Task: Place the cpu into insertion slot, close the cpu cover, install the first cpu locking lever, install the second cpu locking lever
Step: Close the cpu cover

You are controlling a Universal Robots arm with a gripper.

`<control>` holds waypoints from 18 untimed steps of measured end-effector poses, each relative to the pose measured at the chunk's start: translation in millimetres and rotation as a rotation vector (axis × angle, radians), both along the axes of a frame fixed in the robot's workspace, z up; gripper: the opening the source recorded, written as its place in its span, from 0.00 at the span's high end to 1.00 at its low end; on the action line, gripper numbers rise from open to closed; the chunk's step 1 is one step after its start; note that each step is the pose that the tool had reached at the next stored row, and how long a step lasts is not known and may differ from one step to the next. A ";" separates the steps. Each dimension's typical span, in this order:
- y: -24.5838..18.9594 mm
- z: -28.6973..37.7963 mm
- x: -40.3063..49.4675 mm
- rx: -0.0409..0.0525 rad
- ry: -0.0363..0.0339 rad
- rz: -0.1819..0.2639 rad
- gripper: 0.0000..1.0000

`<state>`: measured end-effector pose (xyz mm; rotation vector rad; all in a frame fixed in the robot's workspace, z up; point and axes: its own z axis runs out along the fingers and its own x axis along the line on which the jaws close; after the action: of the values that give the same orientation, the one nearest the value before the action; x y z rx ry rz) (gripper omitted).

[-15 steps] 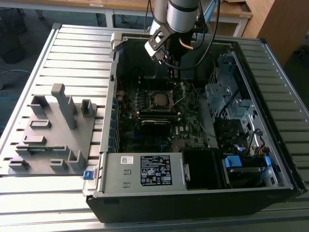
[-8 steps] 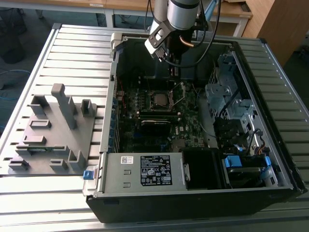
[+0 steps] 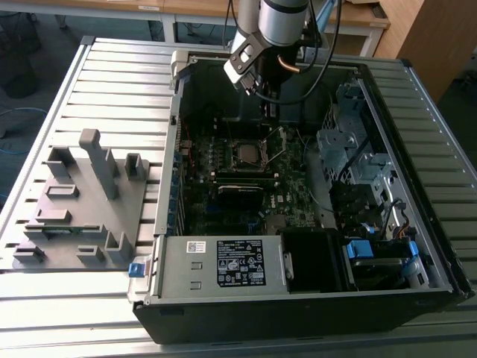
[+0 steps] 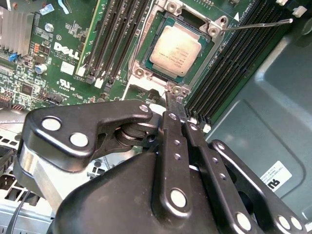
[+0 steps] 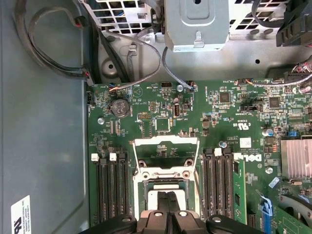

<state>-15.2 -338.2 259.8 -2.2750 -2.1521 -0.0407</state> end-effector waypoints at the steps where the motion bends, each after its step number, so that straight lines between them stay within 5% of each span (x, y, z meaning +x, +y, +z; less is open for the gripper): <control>1: 0.0 0.0 0.3 0.0000 0.0000 0.000 0.90; 18: 0.0 -0.1 5.2 0.0000 0.0000 0.000 0.90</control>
<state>-9.9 -338.1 259.7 -2.2750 -2.1521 -0.0408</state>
